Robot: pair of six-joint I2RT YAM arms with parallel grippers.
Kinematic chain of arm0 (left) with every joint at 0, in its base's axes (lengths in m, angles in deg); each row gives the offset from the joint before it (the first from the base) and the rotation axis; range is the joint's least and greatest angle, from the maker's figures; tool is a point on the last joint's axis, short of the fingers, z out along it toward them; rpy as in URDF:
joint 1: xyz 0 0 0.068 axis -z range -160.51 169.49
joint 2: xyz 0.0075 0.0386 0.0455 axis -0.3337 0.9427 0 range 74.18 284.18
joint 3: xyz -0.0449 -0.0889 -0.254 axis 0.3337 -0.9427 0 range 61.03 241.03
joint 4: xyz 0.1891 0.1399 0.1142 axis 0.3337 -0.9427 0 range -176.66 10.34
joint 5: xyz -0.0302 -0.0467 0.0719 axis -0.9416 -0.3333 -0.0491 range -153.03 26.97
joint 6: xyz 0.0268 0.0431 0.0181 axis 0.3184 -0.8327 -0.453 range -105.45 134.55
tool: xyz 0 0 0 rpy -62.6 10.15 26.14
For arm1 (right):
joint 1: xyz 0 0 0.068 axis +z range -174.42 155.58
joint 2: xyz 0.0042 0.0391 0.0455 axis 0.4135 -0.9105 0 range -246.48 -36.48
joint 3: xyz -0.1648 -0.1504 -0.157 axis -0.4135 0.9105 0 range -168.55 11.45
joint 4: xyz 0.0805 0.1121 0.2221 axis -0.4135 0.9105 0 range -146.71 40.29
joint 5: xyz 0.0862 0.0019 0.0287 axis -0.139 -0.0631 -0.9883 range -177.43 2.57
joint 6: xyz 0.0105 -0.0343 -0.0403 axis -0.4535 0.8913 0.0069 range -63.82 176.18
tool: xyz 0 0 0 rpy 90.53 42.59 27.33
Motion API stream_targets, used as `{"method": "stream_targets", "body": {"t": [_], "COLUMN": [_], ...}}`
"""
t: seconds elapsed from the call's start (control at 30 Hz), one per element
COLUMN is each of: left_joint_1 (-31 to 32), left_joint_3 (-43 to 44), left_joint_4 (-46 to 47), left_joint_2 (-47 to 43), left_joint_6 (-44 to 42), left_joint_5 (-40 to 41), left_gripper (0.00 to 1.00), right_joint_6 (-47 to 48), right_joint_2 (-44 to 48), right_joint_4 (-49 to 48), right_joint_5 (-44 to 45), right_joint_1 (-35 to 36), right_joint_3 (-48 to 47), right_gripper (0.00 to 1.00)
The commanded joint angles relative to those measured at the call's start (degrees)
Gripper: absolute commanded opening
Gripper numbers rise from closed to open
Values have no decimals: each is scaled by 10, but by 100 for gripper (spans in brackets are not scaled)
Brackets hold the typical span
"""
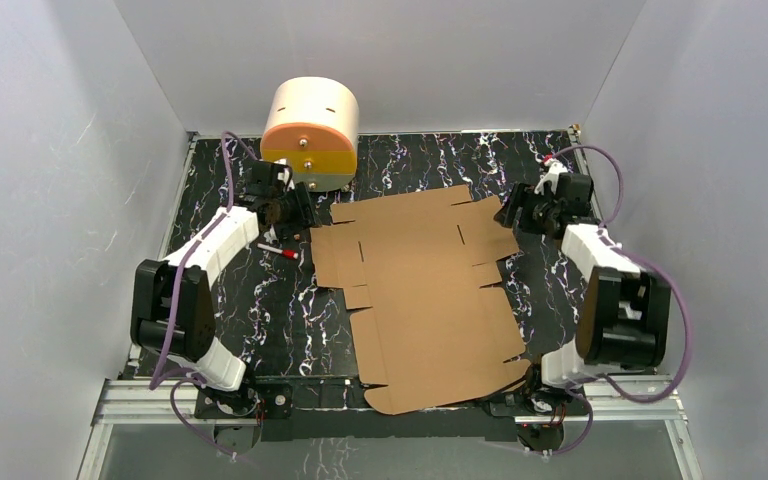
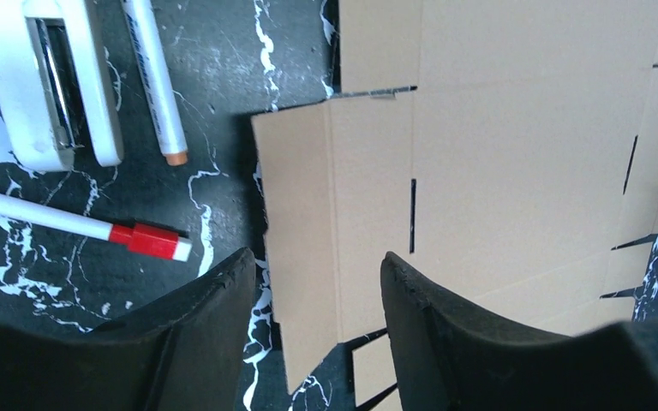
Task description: Fold the paper box
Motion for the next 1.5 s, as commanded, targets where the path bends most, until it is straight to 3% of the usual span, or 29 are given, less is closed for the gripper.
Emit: {"method": "stream_targets", "body": {"t": [0.0,0.23,0.43,0.6,0.77,0.83,1.1,1.47], "left_joint_1": [-17,-18,-19,-19,-19,-19,-20,-24], "left_joint_3": [-3,-26,-32,-32,-30,-30,-4,-27], "left_joint_4": [19,34,30,29,32,36,38,45], "left_joint_2": [11,14,1,-3,-5,-8,-10,-52], "left_joint_6": [-8,-43,-61,-64,-62,-58,-24,-25], "left_joint_5": [-45,-44,-11,-10,-27,-32,-64,-32], "left_gripper": [54,56,58,58,58,58,58,58], "right_joint_6": [23,34,44,45,46,44,-32,-162], "right_joint_2": [-74,-195,-247,-228,-203,-189,-115,-117], "right_joint_4": [-37,-39,-15,-19,-18,-19,-51,-111], "right_joint_5": [-27,-81,-132,-166,-202,-206,-229,-167], "right_joint_1": [-17,-35,-43,-46,-48,-48,-49,-32], "right_joint_3": [-72,-133,-156,-117,-70,-51,7,-65], "right_gripper": [79,75,62,42,10,1,0,0]}}
